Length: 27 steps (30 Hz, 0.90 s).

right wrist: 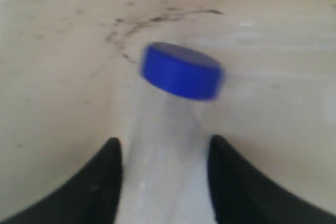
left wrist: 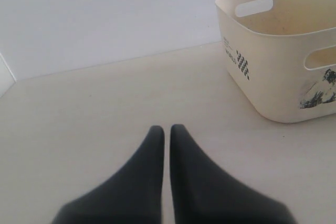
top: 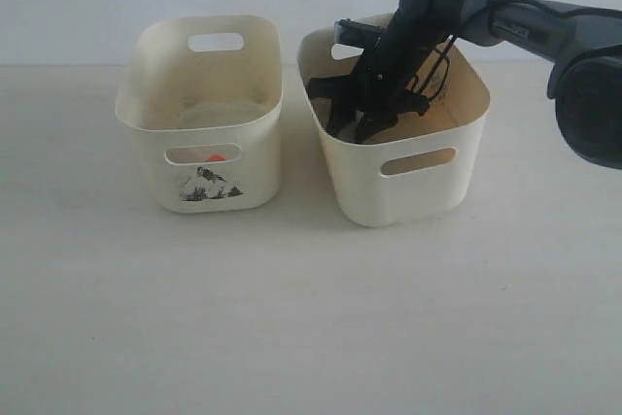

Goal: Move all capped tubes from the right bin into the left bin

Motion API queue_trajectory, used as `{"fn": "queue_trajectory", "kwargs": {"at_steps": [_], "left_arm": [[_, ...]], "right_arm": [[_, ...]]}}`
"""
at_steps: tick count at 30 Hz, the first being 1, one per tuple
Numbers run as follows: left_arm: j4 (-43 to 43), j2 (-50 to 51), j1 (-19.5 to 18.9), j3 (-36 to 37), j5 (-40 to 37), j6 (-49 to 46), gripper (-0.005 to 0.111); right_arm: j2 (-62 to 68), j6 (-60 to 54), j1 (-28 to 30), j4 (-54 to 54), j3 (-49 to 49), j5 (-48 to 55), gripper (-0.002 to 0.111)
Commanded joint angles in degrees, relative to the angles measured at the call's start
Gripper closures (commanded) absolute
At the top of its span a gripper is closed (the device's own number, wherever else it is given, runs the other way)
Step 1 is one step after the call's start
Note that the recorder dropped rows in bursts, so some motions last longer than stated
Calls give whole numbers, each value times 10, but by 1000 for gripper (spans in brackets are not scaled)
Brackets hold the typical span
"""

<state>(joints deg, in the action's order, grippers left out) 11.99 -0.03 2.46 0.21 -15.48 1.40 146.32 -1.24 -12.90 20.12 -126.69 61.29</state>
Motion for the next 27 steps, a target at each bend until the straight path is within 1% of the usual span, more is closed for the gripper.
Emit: {"fn": "queue_trajectory", "kwargs": {"at_steps": [1, 2, 3, 8, 13, 23, 27], "left_arm": [[-2, 0, 1, -2, 5, 8, 102], [-2, 0, 1, -2, 5, 8, 102], [-2, 0, 1, -2, 5, 8, 102], [-2, 0, 1, -2, 5, 8, 102], [-2, 0, 1, -2, 5, 8, 102], [-2, 0, 1, -2, 5, 8, 102], [-2, 0, 1, -2, 5, 8, 102]], "right_arm": [[35, -7, -3, -77, 14, 20, 98], [35, -7, -3, -87, 14, 20, 107], [35, -5, -3, -95, 14, 23, 108], [25, -3, -3, -140, 14, 38, 108], [-13, -3, -3, -165, 14, 42, 108], [-103, 1, -3, -147, 14, 41, 108], [-130, -8, -3, -150, 14, 59, 108]]}}
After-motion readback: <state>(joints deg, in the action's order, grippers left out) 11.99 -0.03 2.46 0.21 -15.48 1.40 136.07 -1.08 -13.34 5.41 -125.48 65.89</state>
